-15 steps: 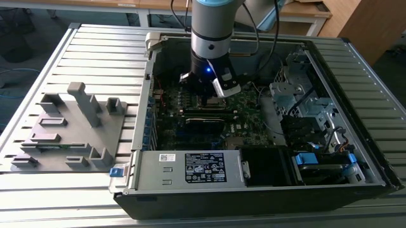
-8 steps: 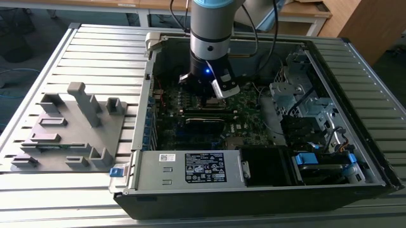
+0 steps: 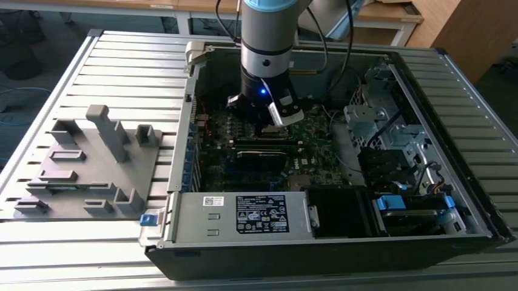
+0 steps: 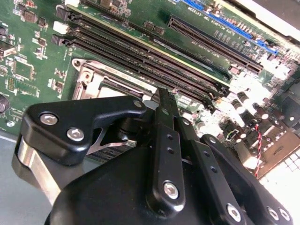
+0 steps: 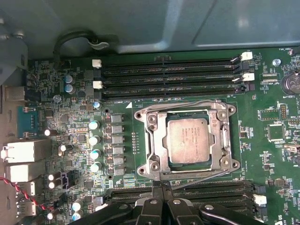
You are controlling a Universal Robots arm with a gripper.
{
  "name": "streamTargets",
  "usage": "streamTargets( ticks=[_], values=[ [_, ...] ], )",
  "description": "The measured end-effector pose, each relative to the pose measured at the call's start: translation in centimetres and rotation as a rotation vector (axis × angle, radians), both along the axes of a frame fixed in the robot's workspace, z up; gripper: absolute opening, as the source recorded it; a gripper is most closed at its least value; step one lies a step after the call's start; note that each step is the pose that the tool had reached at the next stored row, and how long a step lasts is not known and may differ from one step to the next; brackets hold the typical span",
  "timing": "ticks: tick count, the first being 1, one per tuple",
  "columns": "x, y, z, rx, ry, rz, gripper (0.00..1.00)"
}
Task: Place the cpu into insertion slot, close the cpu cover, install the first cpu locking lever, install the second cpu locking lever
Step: 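Install the second cpu locking lever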
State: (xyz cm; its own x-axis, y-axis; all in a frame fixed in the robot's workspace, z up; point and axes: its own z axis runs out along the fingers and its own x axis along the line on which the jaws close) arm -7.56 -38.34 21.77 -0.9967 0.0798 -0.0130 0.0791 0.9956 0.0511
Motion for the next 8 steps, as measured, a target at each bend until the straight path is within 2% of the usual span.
streamTargets(
  ticks=[8],
  values=[
    [-0.05, -0.31, -0.02, 0.0001, -0.0001, 0.000, 0.10]
  ],
)
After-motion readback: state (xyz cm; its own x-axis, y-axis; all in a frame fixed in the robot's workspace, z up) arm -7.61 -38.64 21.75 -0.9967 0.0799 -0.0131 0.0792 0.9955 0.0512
